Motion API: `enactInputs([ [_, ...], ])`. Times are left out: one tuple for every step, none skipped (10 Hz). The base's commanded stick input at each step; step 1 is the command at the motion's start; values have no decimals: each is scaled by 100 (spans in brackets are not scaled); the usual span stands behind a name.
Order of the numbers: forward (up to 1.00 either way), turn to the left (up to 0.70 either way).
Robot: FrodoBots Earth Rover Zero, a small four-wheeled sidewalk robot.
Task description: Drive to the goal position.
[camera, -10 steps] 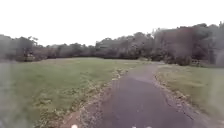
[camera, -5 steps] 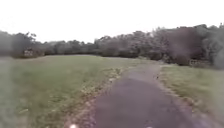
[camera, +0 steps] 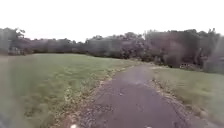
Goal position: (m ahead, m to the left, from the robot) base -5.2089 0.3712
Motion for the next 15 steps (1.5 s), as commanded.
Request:
enactInputs([
  [70, -34],
  [70, -21],
  [70, -9],
  [70, 0],
  [70, 0],
  [70, 0],
  [70, 0],
  [70, 0],
  [70, 0],
  [70, 0],
  [70, 0],
  [70, 0],
  [70, 0],
  [70, 0],
  [70, 0],
])
